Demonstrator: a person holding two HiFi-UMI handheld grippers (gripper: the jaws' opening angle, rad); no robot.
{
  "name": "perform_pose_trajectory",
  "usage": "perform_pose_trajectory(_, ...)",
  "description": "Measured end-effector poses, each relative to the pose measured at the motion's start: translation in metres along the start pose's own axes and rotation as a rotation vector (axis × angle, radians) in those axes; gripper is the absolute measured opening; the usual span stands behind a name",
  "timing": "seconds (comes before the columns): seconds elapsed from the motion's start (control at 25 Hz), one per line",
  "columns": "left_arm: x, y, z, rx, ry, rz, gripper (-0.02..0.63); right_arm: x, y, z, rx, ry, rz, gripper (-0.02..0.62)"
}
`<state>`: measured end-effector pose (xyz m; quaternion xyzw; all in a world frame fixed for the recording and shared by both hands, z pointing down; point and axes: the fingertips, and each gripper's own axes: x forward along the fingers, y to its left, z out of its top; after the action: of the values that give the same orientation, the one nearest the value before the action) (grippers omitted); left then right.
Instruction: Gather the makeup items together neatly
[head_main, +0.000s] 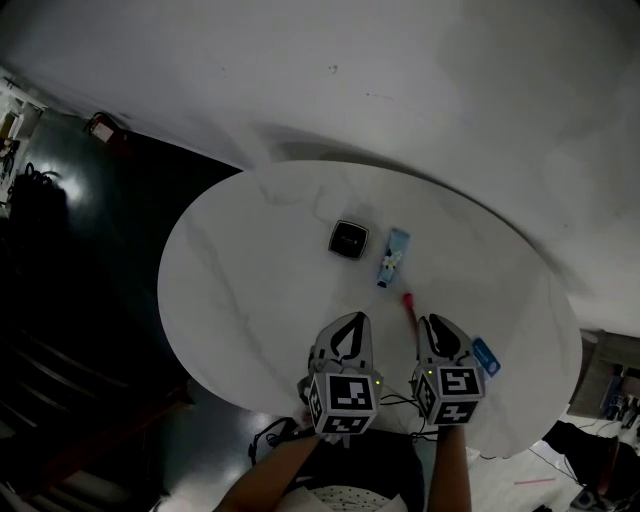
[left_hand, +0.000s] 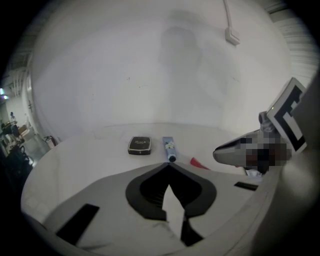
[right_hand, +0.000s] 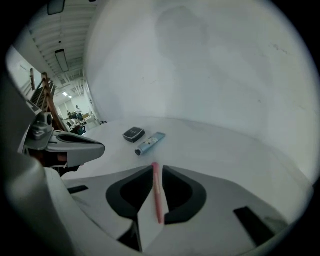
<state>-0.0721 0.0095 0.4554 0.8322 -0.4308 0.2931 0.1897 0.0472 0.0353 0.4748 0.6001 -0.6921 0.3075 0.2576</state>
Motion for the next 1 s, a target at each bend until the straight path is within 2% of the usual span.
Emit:
perform_pose_trajectory(0.4, 0.000, 0.018, -0.003, -0.060, 0.008, 0.022, 0.034, 0.021, 0.013, -0.013, -0.118, 0.099, 0.036, 0.080)
perform_pose_trajectory(1.0, 0.002, 0.025, -0.020, -0.098, 0.042, 0.016, 0.034, 0.036, 0.013, -0.028, -0.150, 0.194, 0.043, 0.083)
